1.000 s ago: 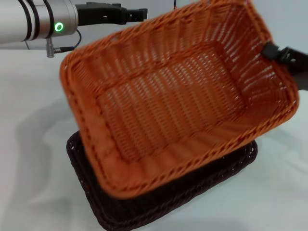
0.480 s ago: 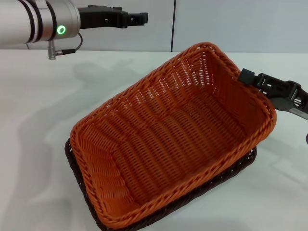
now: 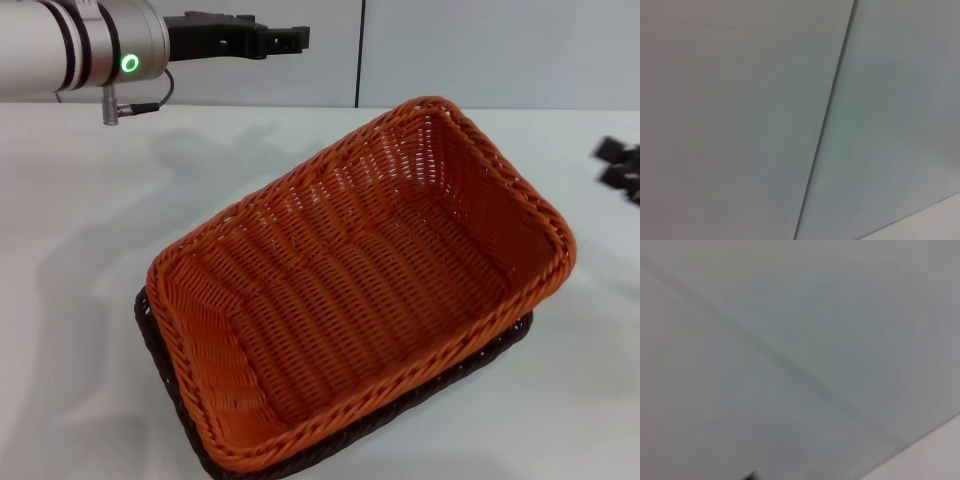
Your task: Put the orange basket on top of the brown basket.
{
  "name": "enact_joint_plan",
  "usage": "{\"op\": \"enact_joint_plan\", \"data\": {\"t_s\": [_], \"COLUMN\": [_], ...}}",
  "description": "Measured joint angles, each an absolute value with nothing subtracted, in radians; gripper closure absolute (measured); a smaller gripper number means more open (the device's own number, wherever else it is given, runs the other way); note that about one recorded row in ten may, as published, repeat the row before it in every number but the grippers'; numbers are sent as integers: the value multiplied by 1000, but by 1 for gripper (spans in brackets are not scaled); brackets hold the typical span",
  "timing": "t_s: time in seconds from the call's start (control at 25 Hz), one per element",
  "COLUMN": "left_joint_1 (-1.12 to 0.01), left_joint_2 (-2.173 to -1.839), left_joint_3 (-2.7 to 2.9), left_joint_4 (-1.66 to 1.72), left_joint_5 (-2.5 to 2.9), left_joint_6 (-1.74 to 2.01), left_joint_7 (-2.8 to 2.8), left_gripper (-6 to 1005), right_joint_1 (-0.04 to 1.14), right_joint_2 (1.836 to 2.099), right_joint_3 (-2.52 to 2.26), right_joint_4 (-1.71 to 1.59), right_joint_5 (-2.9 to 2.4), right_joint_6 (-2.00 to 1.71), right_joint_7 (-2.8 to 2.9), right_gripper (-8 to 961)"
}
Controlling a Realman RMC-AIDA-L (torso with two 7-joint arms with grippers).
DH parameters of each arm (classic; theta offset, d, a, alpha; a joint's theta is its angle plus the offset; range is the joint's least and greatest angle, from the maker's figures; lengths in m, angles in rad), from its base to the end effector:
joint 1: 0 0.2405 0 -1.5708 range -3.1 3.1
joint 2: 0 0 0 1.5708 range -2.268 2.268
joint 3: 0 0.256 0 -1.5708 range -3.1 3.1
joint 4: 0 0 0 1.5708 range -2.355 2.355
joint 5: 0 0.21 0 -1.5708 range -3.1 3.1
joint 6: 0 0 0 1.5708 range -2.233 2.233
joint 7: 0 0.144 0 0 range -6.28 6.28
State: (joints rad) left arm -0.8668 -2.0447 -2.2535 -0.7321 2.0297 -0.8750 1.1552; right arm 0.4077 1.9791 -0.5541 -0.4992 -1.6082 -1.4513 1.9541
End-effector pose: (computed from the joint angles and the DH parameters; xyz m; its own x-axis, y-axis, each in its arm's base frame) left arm -0.1583 0.4816 0.0307 0.7157 0.4078 0.5670 0.6811 -0.5869 -0.4377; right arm 0.3209 0.3306 0.0709 -0.0060 -0.5626 -0.8267 -0.9079 -0.3435 0.2404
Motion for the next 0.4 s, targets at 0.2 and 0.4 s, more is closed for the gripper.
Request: {"op": "enact_joint_plan", "data": {"t_s": [0.2,0.4], "left_joint_1": [-859,-833], "left_joint_2": [-2049,-2053], "left_joint_3": [-2259,-2262], "left_joint_4": [-735,-741], "left_joint_5": [2026,1952], "left_joint_6": [-875,-874], "left_joint_7": [1155,1203], "left_gripper": [135,135], "right_joint_1": [378,378], "right_joint_2": [1962,2013], "right_joint_3": [-384,-185], "right_joint_4": [-499,-480], "right_joint_5": [-1605,-1501], "right_joint_6": [-1378,-1346], "right_joint_7": [1875,1540], "right_gripper": [217,210]}}
